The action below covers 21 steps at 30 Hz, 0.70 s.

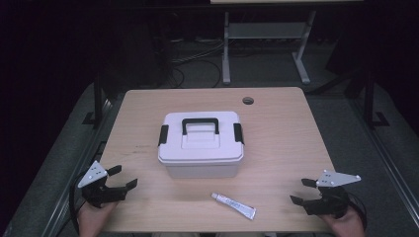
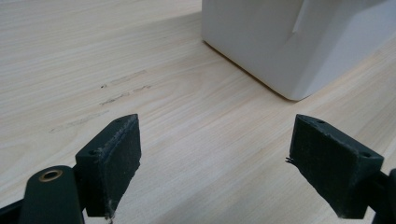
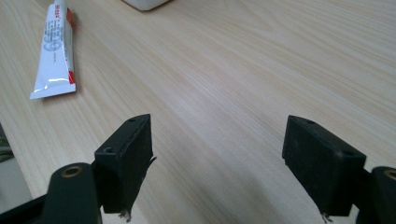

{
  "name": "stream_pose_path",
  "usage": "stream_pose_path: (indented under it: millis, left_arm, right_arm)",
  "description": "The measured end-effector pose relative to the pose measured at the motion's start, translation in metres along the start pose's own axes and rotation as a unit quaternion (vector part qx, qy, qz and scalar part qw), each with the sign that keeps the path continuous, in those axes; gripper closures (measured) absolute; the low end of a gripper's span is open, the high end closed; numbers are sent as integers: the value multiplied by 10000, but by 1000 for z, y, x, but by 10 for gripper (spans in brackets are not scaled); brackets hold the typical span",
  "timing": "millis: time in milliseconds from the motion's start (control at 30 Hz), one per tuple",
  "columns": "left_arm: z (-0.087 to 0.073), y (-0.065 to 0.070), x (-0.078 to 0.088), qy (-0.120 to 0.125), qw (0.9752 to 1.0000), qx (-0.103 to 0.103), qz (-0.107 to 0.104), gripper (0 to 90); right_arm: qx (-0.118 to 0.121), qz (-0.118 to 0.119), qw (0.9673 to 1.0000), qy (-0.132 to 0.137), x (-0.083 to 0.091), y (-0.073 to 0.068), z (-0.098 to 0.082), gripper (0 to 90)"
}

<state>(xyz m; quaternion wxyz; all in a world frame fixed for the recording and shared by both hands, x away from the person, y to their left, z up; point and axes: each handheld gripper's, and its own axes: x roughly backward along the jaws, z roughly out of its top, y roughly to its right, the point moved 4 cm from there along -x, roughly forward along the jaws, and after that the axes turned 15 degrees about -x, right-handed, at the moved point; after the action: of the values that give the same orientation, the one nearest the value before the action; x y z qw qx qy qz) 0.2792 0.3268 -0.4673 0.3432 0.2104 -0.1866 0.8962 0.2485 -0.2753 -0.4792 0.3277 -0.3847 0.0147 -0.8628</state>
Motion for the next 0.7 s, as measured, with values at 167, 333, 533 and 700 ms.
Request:
stream_pose_path:
  millis: [167,333,533,700]
  left_arm:
    - [2,2,-2,-22,10000,-55,-54,159]
    - [2,3,-3,-9,9999,-60,-88,159]
    - [1,0,-2,21,10000,-29,-91,159]
    - [-1,-1,-3,4,9999,7,-114,159]
  right_arm:
    - [38,81,10000,25,1,-2,4,237]
    - [76,100,9999,-58,1,-3,6,237]
    - [117,130,9998,-137,1,0,14,232]
    - [87,220,9995,-231,0,1,24,218]
